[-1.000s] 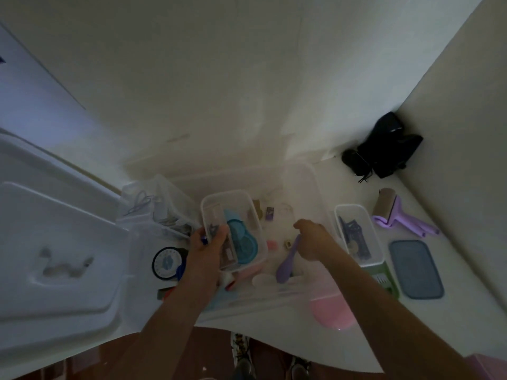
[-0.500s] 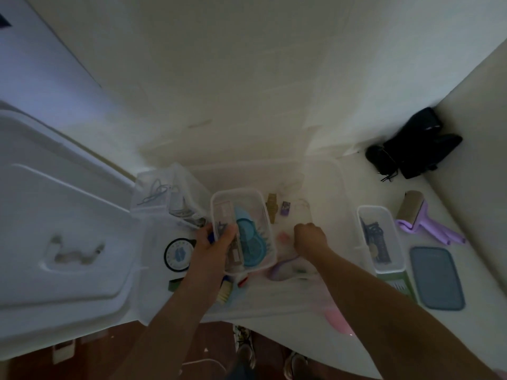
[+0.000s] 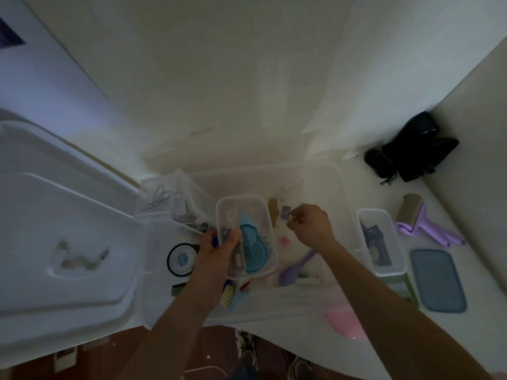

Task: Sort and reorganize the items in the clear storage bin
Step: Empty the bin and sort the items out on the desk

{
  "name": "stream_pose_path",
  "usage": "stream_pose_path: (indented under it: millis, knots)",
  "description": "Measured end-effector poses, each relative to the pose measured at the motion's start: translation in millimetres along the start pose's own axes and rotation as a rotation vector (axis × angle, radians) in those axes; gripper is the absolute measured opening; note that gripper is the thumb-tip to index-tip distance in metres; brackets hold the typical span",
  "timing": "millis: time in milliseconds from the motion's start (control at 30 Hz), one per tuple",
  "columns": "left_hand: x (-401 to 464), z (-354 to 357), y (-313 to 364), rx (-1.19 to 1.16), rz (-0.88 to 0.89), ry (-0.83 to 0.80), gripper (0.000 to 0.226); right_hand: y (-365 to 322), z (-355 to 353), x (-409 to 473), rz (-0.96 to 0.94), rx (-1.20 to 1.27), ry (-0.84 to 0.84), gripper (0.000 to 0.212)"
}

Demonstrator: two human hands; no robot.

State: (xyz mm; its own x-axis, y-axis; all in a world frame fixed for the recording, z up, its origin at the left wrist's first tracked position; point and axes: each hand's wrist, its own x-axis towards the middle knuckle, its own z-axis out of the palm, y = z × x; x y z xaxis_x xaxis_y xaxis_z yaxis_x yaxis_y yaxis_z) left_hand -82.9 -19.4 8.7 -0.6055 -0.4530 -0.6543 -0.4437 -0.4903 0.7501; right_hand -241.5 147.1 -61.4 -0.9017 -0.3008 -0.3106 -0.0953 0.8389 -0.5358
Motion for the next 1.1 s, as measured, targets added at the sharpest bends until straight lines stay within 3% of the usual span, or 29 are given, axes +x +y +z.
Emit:
stream_pose_path:
  millis: [167, 267, 400, 467, 533, 633, 700, 767, 867, 1033, 1100]
  knots:
    - [-7.3, 8.0, 1.9, 0.099, -0.004, -0.053, 0.043, -54.0, -62.7, -65.8, -0.275, 0.454, 0.111, 0.028]
    - [-12.0, 12.6, 3.0, 0.121, -0.017, -0.095, 0.034, -67.5, -63.7, -83.1, -0.428, 0.444, 0.097, 0.033]
    - [-12.6, 16.6, 1.3, 0.087, -0.031, -0.106, 0.029, -63.7, -57.9, -79.3, -0.491, 0.353, 0.126, 0.037]
    - [-13.0, 16.0, 1.1, 0.072, -0.044, -0.093, 0.032, -51.6, -56.8, -71.9, -0.392, 0.311, 0.276, 0.027]
    - [-11.6, 11.3, -2.3, 0.068, -0.056, -0.083, 0.036, -32.5, -48.8, -51.1, -0.175, 0.193, 0.333, 0.030]
    - [-7.1, 2.9, -7.3, 0.081, -0.080, -0.053, 0.048, -3.4, -18.5, -5.8, 0.036, -0.082, -0.026, 0.045]
    - [0.2, -2.8, -10.2, 0.070, -0.105, -0.042, 0.054, 5.8, 4.3, 20.3, 0.034, -0.150, -0.217, 0.060]
    - [8.5, -7.4, -12.9, 0.056, -0.105, -0.019, 0.044, 10.9, 26.3, 40.4, -0.020, -0.173, -0.266, 0.066]
    - [12.6, -11.1, -13.3, 0.018, -0.117, -0.007, 0.028, 17.7, 48.4, 53.3, -0.084, -0.272, -0.216, 0.050]
    - [5.5, -12.8, -11.6, 0.011, -0.131, -0.019, 0.044, 20.6, 45.1, 40.0, -0.056, -0.302, -0.152, 0.037]
    - [2.6, -10.1, -7.9, 0.056, -0.121, 0.003, 0.042, 9.7, 25.2, 27.8, -0.017, -0.194, -0.009, 0.032]
